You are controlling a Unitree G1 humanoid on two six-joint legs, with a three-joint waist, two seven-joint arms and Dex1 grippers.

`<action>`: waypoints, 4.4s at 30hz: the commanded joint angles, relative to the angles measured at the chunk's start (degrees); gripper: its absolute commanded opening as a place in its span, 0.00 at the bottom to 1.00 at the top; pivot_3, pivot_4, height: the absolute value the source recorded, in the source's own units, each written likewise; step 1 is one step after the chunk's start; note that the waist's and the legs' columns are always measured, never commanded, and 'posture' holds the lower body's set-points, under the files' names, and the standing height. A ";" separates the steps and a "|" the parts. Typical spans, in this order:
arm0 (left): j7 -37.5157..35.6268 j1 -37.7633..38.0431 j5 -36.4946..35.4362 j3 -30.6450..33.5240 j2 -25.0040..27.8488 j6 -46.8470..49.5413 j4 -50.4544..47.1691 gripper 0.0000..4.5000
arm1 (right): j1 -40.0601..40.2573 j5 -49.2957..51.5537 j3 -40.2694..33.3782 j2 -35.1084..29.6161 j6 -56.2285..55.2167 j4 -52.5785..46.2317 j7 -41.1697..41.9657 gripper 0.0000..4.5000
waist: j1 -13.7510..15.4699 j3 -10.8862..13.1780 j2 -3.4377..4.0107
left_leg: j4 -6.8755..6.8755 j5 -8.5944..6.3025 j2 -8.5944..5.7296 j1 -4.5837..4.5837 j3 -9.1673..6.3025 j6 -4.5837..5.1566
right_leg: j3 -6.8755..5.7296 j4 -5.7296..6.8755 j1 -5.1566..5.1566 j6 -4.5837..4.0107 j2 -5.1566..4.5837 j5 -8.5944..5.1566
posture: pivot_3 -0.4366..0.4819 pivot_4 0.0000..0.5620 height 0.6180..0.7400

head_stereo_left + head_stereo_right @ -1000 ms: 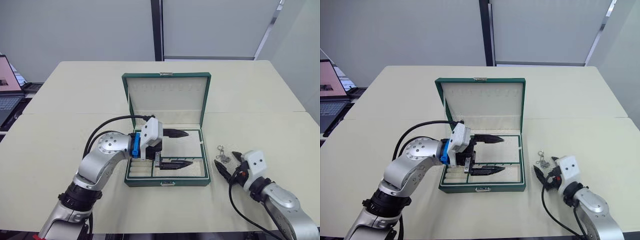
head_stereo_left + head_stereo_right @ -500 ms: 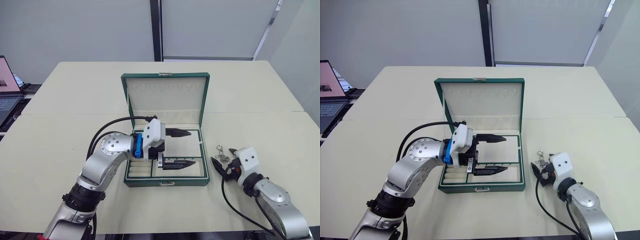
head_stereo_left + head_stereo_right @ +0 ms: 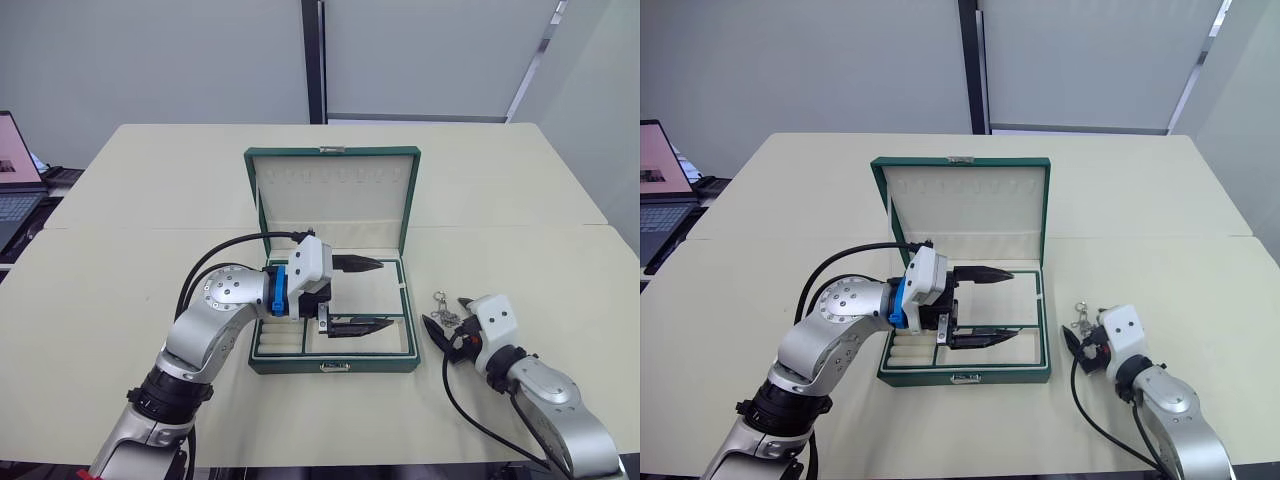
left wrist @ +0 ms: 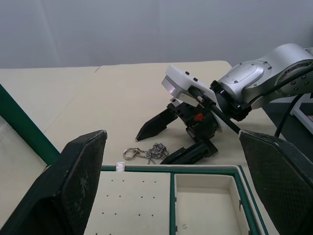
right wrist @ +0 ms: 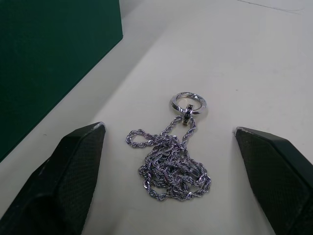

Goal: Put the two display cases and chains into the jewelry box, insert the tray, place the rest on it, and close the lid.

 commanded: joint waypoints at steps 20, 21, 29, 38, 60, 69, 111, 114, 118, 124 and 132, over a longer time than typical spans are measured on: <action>0.63 -1.39 0.31 0.08 -1.04 -0.20 -0.56 1.00 | 2.65 -0.31 -0.18 0.84 2.29 5.65 0.01 0.12 | 0.13 -0.36 -0.25 | -0.01 -0.01 -0.01 0.22 -0.06 0.01 | -0.04 -0.05 0.28 0.00 0.00 0.00 | 0.48 0.27 1.00; 0.63 -1.49 0.41 0.01 -1.14 -0.27 -0.47 1.00 | 2.56 -0.29 -0.34 0.80 2.21 5.66 0.03 0.10 | 0.14 -0.36 -0.25 | 0.00 -0.01 -0.01 0.22 -0.05 0.01 | -0.04 -0.05 0.28 0.00 0.00 0.00 | 0.48 0.27 1.00; 0.48 -1.29 0.77 0.01 -1.59 -0.59 -0.25 1.00 | 1.60 1.25 -2.65 0.70 1.20 4.31 1.11 0.08 | 0.18 -0.35 -0.25 | 0.00 -0.01 -0.02 0.22 -0.06 0.01 | -0.04 -0.05 0.28 0.00 -0.01 0.00 | 0.48 0.27 1.00; 0.40 -1.52 0.59 0.45 -2.16 -1.00 0.41 1.00 | 0.59 4.26 -5.39 -0.43 -1.35 1.83 4.19 0.07 | 0.22 -0.31 -0.17 | -0.01 -0.01 -0.03 0.19 -0.05 0.01 | -0.04 -0.06 0.27 0.00 -0.02 0.00 | 0.48 0.27 1.00; 0.25 -2.45 0.61 1.40 -3.43 -2.66 2.57 1.00 | -6.49 19.96 -14.91 -8.58 3.22 -7.02 12.61 0.07 | 0.13 -0.17 0.05 | 0.00 0.00 -0.02 0.13 0.00 0.01 | -0.01 -0.07 0.21 0.00 -0.02 0.00 | 0.48 0.27 1.00; 0.92 -0.10 -1.62 4.87 -2.15 -2.22 -0.43 1.00 | -15.17 33.49 -18.38 -16.42 12.55 -11.20 15.70 0.07 | 0.16 -0.15 0.04 | 0.03 0.00 -0.01 0.06 0.00 0.01 | -0.05 -0.12 0.21 0.00 -0.02 0.00 | 0.48 0.27 1.00; 16.05 50.79 0.35 22.09 -0.41 -16.85 -24.29 1.00 | -32.12 23.49 13.90 -14.38 3.17 4.15 43.93 0.07 | 0.38 0.00 0.09 | -0.06 -0.07 -0.01 -0.05 -0.07 0.11 | -0.06 -0.27 0.10 0.00 -0.13 0.00 | 0.48 0.27 1.00; 16.48 50.85 0.48 21.73 -0.32 -17.01 -24.31 1.00 | -32.16 22.30 14.14 -13.78 2.36 5.22 44.33 0.07 | 0.37 0.00 0.09 | -0.06 -0.06 -0.01 -0.05 -0.06 0.10 | -0.06 -0.27 0.09 0.00 -0.13 0.00 | 0.48 0.27 1.00; 17.14 50.72 0.71 21.12 -0.36 -17.13 -24.49 1.00 | -31.90 21.13 14.38 -13.54 1.79 5.77 45.07 0.07 | 0.37 0.00 0.10 | -0.07 -0.06 -0.01 -0.05 -0.07 0.10 | -0.06 -0.27 0.08 0.00 -0.13 0.00 | 0.48 0.27 1.00; 18.02 50.21 0.99 20.36 -0.24 -17.30 -24.38 1.00 | -32.74 20.87 14.67 -13.76 3.46 5.31 46.09 0.30 | 0.36 0.01 0.10 | -0.07 -0.06 -0.01 -0.05 -0.07 0.10 | -0.06 -0.27 0.08 0.00 -0.13 0.00 | 0.48 0.27 1.00; 18.69 49.80 0.77 20.10 -0.08 -17.33 -24.18 1.00 | -32.67 23.08 12.35 -14.50 5.36 4.11 46.41 0.77 | 0.37 0.02 0.11 | -0.07 -0.07 -0.01 -0.06 -0.07 0.11 | -0.04 -0.27 0.07 0.00 -0.13 0.00 | 0.48 0.27 1.00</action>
